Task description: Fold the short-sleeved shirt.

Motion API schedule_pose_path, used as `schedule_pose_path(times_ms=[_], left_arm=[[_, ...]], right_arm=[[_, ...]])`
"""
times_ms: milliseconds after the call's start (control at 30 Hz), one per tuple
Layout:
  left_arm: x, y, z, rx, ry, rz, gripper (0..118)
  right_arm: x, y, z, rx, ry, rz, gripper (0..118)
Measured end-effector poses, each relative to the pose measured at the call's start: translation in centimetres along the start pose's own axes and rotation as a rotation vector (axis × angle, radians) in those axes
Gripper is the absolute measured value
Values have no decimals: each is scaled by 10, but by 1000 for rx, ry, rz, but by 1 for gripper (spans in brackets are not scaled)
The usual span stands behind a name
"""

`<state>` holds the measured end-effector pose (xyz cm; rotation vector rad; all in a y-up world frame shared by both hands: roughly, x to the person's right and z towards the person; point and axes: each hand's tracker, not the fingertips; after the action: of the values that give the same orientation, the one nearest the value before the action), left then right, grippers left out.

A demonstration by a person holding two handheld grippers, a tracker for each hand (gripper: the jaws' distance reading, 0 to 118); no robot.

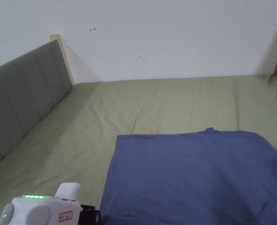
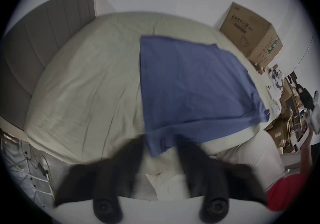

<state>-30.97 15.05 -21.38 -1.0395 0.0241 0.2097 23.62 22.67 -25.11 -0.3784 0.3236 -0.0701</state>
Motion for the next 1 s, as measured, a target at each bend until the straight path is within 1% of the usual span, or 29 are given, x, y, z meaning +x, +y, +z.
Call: schedule_pose_path(times_ms=[33,67,100,133,167,200,233,267,367,400,433,500,567,600,633,667,700,733,800,867,900,933,967,1000], left_arm=[[-1,-2,-11,-36,5,-7,108],[0,-4,-21,-50,8,-15,116],[-1,-7,-24,-27,2,-17,110],[0,-5,-31,-1,1,-18,111],[2,-3,-37,-5,14,-16,108],[3,-1,-43,-10,22,-15,93],[-1,-2,-45,-14,10,-9,57],[0,-3,-46,-7,-4,-10,2],[13,-12,-46,45,16,-123,3],[15,-15,-44,37,-13,-129,3],[18,-19,-40,69,-15,-142,3],[20,-31,-26,184,23,-146,3],[19,-41,-11,315,36,-119,3],[19,-46,-4,375,30,-100,3],[19,-54,3,422,15,-86,3],[20,-58,8,463,2,-82,3],[21,-61,12,484,-7,-85,3],[23,-62,15,480,18,-110,3],[36,-62,19,477,25,-122,3],[36,-62,19,462,18,-125,3],[33,-59,14,454,22,-128,3],[33,-58,14,450,29,-128,3],[32,-58,13,443,40,-126,3],[30,-59,12,433,34,-109,3]], right_arm=[[-1,-2,-3,-14,13,-9,0],[-3,-3,-5,-23,16,-12,0],[-5,-5,-7,-25,16,-14,0],[-4,-4,-9,-31,18,-19,0],[-5,-5,-11,-39,19,-24,0],[-6,-6,-14,-52,20,-29,0],[-6,-6,-15,-62,19,-32,0],[-4,-7,-17,-67,18,-36,0],[5,-8,-20,-88,7,-58,0],[12,-9,-19,-92,-2,-69,0],[20,-9,-19,-97,-12,-86,0],[41,-15,-22,-140,-29,-144,0],[68,-24,-33,-245,-20,-203,0],[80,-32,-38,-307,-26,-227,14],[89,-39,-44,-369,-45,-241,47],[94,-46,-48,-435,-79,-239,101],[100,-56,-54,-500,-74,-223,118],[107,-62,-53,-485,-79,-218,117],[113,-76,-66,-541,-119,-172,117],[117,-86,-79,-649,-177,-122,117],[119,-89,-86,-729,-172,-105,117],[133,-112,-104,-751,-188,-106,114],[136,-119,-108,-739,-194,-99,95],[136,-122,-109,-736,-194,-94,61]])
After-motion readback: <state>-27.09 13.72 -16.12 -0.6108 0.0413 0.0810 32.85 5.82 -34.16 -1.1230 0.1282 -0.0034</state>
